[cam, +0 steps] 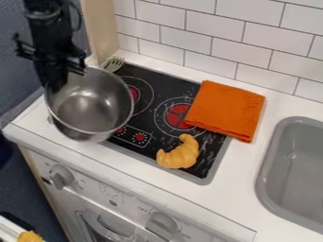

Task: Moved the silver pot on the lower left side

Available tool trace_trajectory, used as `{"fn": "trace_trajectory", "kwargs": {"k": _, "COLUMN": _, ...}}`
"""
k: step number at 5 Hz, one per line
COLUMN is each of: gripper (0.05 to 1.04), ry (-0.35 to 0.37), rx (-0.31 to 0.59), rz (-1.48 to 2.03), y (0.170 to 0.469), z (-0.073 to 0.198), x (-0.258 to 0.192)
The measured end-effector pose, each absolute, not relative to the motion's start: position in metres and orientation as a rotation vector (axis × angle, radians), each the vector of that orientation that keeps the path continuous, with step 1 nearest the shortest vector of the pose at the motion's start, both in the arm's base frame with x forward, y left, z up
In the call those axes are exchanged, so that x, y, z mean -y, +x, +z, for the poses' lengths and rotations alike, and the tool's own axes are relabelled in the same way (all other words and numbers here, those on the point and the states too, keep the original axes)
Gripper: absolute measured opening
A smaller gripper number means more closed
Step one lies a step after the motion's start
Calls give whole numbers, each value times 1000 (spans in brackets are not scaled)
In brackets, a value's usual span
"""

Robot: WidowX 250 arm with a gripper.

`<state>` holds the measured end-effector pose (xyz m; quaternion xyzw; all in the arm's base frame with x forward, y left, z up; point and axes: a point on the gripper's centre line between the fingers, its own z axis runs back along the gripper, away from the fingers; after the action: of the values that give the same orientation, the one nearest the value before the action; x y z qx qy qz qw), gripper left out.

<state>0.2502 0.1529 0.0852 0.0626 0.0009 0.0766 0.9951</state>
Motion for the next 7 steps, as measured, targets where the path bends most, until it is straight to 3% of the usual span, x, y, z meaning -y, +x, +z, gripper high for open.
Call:
{"fn": "trace_trajectory", "kwargs": {"k": 2, "gripper": 89, "ry": 164, "rx": -63, "rz": 166, "y": 254, "z": 67, "x": -174}}
{"fn": "trace_trajectory", "kwargs": {"k": 3, "gripper": 253, "ry": 156, "rx": -82, "rz": 164, "y": 253, "z": 60, "x": -175}}
{"fn": "trace_trajectory", "kwargs": {"k": 5, "gripper": 857, "ry": 140, "rx": -76, "rz": 127, "y": 255, "z": 55, "x": -173}}
{"fn": "trace_trajectory", "kwargs": {"k": 6, "gripper": 1011, "ry": 146, "rx": 9, "rz": 103, "y": 258, "z": 62, "x": -168}}
{"fn": "trace_trajectory", "kwargs": {"k": 7, "gripper": 1008, "ry": 134, "rx": 121, "rz": 31, "y": 267, "z": 86, "x": -152}}
